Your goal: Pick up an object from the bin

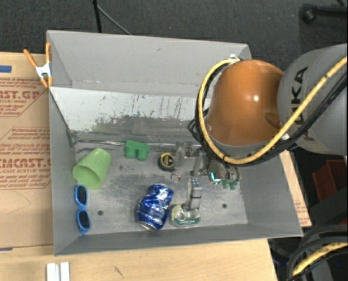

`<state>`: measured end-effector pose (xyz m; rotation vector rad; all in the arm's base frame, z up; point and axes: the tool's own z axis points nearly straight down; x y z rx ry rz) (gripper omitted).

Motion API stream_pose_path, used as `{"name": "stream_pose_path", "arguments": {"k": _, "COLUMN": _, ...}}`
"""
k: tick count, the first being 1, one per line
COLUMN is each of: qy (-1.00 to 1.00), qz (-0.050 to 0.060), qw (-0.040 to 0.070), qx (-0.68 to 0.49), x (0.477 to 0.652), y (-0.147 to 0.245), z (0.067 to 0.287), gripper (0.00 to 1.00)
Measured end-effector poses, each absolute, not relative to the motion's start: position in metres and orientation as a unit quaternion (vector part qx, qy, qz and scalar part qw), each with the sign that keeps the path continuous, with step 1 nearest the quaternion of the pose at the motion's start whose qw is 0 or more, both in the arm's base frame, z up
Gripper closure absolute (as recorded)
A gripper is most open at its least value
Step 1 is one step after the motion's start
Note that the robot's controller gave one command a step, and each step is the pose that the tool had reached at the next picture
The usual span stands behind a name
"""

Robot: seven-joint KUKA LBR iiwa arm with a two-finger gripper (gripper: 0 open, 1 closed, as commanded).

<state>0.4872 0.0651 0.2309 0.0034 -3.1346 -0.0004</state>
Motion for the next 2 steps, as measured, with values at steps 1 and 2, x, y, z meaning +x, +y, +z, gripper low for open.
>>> {"name": "stream_pose_path", "arguments": {"k": 1, "qy": -0.95, "qz": -0.001, "qw": 0.002, "qx": 0.314, "x": 0.499, "y": 0.099, "z": 0.067, "gripper": 0.0}}
{"name": "stream_pose_path", "arguments": {"k": 2, "qy": -0.934, "qz": -0.001, "qw": -0.002, "qx": 0.356, "x": 0.512, "y": 0.118, "z": 0.101, "gripper": 0.0}}
